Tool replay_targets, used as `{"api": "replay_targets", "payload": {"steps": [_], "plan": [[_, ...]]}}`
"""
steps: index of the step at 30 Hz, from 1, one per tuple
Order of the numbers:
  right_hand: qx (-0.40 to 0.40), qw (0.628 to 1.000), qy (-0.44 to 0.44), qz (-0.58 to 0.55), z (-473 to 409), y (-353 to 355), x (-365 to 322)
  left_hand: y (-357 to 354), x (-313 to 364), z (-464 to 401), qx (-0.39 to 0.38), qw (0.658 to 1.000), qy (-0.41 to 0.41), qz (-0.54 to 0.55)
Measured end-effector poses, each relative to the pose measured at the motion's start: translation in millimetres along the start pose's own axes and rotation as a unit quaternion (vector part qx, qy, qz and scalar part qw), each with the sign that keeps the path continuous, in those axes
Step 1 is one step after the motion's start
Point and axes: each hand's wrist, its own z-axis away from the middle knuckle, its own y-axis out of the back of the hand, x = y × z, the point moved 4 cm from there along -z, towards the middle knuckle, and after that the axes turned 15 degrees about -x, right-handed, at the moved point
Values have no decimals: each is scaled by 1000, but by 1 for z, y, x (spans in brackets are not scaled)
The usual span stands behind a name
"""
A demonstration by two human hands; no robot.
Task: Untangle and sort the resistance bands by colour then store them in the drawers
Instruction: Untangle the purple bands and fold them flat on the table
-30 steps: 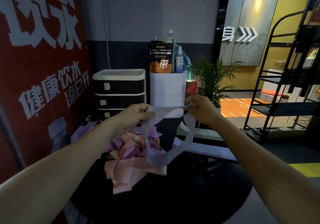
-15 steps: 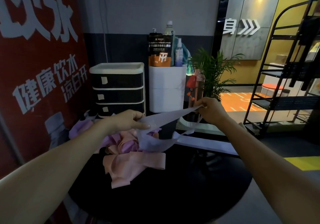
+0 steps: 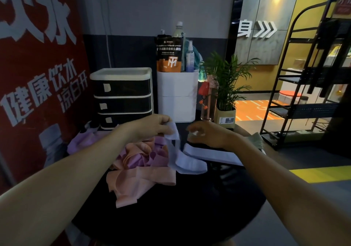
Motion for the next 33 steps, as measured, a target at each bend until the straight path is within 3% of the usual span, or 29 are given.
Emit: {"api": "replay_targets", "payload": {"steps": [2,7,14,20,25,28,33], "plan": [[34,995,60,-76,-4,3,-12,-4,6,-4,-16,998,-2,-54],[76,989,73,-101,-15,-1,-19,-2,11,-7,25,994,-19,-103],[126,982,85,-114,-20,3,-21,13,4,-7,139,985,-77,73],[127,982,80,-118,-18,13,-20,13,26,-11,128,963,-156,177],[141,982,94,-90,-19,20,-25,15,34,-16,134,967,-169,138],[154,979,93,-101,-21,24,-22,14,29,-19,133,979,-129,85],[113,983,85,-115,-25,20,-8,18,32,-24,198,969,-138,44]]}}
